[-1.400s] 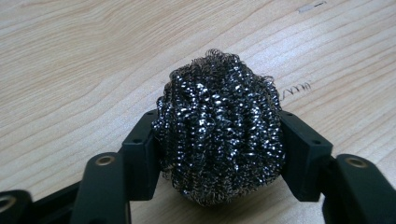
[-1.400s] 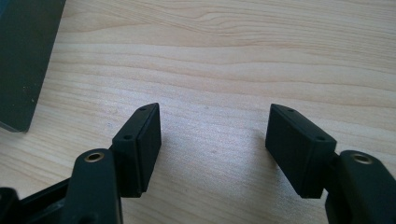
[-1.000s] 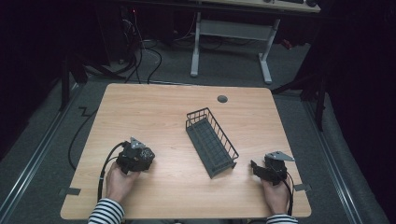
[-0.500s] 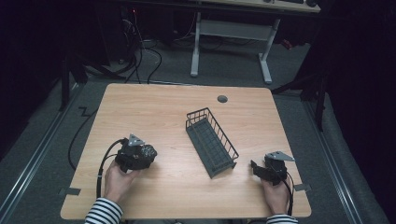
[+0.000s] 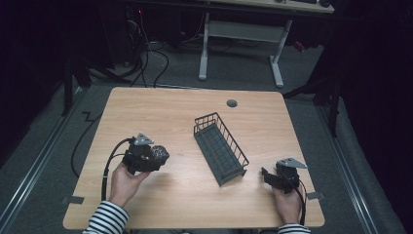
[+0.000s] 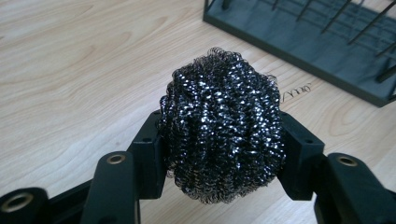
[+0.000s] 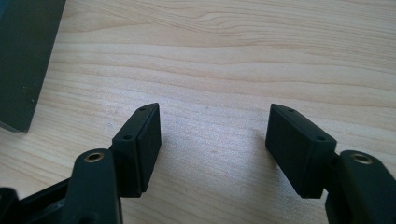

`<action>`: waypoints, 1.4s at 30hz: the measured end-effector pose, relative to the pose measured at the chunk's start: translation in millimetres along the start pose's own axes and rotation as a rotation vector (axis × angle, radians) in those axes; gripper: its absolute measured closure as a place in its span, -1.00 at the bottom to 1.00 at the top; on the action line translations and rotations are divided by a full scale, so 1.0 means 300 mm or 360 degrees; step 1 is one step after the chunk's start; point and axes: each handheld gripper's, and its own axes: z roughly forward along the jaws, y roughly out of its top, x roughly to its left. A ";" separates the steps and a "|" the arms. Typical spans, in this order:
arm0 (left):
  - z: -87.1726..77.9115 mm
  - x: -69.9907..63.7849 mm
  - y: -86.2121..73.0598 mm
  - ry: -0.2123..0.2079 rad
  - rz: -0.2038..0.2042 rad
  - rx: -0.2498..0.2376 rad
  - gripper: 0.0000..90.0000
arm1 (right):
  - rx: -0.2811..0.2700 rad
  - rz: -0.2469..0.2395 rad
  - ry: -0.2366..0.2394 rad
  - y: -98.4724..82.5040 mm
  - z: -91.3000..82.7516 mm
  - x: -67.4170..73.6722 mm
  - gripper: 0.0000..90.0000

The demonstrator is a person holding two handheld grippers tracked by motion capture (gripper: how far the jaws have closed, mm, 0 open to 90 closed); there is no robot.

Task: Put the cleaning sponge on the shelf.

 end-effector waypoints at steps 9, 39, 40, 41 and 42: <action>-0.004 -0.023 0.066 -0.0083 0.0024 -0.0035 -0.01 | 0.0000 0.0001 0.0000 0.000 0.000 0.000 -0.20; 0.051 -0.140 0.338 -0.0281 0.0166 -0.0133 0.00 | 0.0000 0.0000 0.0000 0.000 0.000 0.000 -0.20; 0.056 -0.144 0.345 -0.0281 0.0169 -0.0132 0.00 | 0.0000 0.0000 0.0000 0.000 0.000 0.000 -0.20; 0.061 -0.148 0.352 -0.0284 0.0170 -0.0132 0.00 | 0.0000 0.0000 0.0000 0.000 0.000 0.000 -0.20; 0.066 -0.153 0.359 -0.0284 0.0175 -0.0129 0.00 | 0.0000 0.0000 0.0000 0.000 0.000 0.000 -0.20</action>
